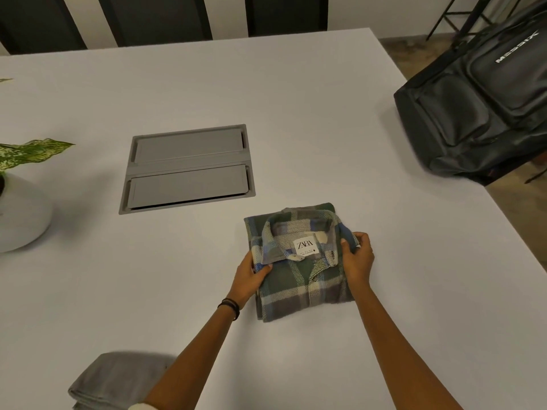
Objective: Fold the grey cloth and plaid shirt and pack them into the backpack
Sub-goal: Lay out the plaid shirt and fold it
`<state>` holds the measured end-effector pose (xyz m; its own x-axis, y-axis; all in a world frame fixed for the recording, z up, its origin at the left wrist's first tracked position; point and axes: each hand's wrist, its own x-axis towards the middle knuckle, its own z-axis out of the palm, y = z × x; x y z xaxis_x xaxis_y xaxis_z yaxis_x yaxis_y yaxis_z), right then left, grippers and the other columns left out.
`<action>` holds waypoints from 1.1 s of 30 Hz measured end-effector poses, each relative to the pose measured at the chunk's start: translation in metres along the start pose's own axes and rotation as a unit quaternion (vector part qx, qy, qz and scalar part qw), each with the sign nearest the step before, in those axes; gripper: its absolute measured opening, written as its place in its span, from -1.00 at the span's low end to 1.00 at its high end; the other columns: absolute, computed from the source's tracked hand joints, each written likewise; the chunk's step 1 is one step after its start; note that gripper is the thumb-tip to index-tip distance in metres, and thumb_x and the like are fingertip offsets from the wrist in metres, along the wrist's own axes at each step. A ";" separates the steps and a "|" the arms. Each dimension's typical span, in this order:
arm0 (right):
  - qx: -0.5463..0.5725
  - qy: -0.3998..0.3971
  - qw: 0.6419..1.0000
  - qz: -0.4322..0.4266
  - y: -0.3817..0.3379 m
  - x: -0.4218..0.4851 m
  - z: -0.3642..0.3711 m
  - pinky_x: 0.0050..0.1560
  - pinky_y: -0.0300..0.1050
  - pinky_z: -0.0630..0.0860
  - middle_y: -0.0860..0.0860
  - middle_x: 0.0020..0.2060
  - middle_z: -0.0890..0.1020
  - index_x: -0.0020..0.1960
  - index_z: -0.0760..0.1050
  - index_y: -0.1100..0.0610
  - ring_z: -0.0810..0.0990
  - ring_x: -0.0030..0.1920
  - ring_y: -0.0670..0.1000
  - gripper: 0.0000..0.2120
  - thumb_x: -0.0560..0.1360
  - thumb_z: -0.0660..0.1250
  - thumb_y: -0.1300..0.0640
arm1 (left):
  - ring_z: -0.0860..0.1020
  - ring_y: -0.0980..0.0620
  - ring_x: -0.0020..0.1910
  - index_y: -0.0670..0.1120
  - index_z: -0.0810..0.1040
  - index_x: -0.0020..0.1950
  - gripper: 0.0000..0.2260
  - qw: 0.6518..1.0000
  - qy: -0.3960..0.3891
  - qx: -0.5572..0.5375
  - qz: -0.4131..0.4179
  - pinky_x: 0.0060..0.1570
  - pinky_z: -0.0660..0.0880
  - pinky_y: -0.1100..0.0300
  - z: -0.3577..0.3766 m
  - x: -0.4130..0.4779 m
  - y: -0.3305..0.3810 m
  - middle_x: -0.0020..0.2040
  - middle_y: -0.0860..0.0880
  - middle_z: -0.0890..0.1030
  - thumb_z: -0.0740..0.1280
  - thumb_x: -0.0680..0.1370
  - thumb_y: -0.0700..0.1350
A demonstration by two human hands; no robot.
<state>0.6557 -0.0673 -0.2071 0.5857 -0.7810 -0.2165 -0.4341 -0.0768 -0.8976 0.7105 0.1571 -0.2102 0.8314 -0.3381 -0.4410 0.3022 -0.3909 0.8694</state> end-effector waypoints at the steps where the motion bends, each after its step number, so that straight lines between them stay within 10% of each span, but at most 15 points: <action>1: -0.015 0.006 1.000 -0.019 0.000 -0.002 0.001 -0.02 -0.14 0.49 0.19 0.13 0.51 0.22 0.36 0.27 0.53 0.10 0.17 -0.71 0.53 0.27 0.22 | 0.44 0.01 0.16 -0.09 0.26 0.41 -0.58 1.000 0.012 0.002 0.008 0.13 0.46 0.14 0.002 -0.001 0.000 0.31 -0.09 0.44 0.24 0.57 -0.10; 6: -0.140 0.007 0.971 -0.194 -0.001 -0.033 0.006 0.12 0.02 0.53 0.16 0.28 0.41 0.35 0.30 0.19 0.41 0.26 0.11 -0.56 0.55 0.18 0.00 | 0.45 -0.11 0.26 -0.12 0.23 0.43 -0.57 0.998 0.061 -0.007 0.016 0.13 0.46 0.13 0.013 -0.003 -0.006 0.34 -0.10 0.42 0.23 0.58 -0.11; 12: -0.349 -0.086 0.890 -0.280 0.021 -0.057 0.024 0.37 0.21 0.07 0.17 0.41 0.32 0.42 0.27 0.13 0.25 0.43 0.20 -0.36 0.56 -0.17 -0.25 | 0.45 -0.16 0.26 -0.14 0.25 0.34 -0.64 0.994 0.103 0.011 0.028 0.18 0.47 0.07 0.021 -0.004 -0.007 0.28 -0.14 0.43 0.23 0.58 -0.13; 16: -0.419 -0.096 0.861 -0.272 0.019 -0.052 0.030 0.31 0.27 0.13 0.15 0.40 0.36 0.43 0.26 0.08 0.30 0.40 0.20 -0.40 0.58 -0.22 -0.20 | 0.01 0.04 0.51 -0.02 0.06 0.50 -0.54 0.956 0.216 0.135 0.148 0.46 -0.01 0.13 0.029 -0.013 0.001 0.52 -0.03 0.09 0.11 0.63 -0.04; 22: -0.451 -0.079 0.847 -0.268 0.025 -0.046 0.036 0.44 0.23 -0.04 0.11 0.42 0.32 0.52 -0.11 0.00 -0.18 0.52 0.01 -0.47 0.61 -0.25 -0.15 | -0.20 0.11 0.51 0.00 -0.06 0.53 -0.53 0.824 0.072 0.454 0.332 0.47 -0.29 0.08 0.050 -0.005 -0.001 0.48 -0.08 0.18 -0.15 0.64 0.10; 33: -0.477 -0.103 0.832 -0.265 0.029 -0.036 0.042 0.41 0.12 -0.15 0.12 0.42 0.32 0.52 -0.18 0.03 -0.21 0.51 0.00 -0.46 0.60 -0.27 -0.15 | 0.17 -0.06 0.47 -0.10 0.16 0.49 -0.49 0.818 -0.013 0.527 0.229 0.45 -0.08 0.01 0.048 0.024 -0.024 0.47 -0.10 0.28 -0.15 0.63 0.13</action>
<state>0.6509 -0.0153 -0.2416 0.9299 -0.3660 -0.0370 -0.3659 -0.9099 -0.1953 0.7007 0.1175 -0.2526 0.7304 -0.6688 -0.1391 -0.6200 -0.7345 0.2760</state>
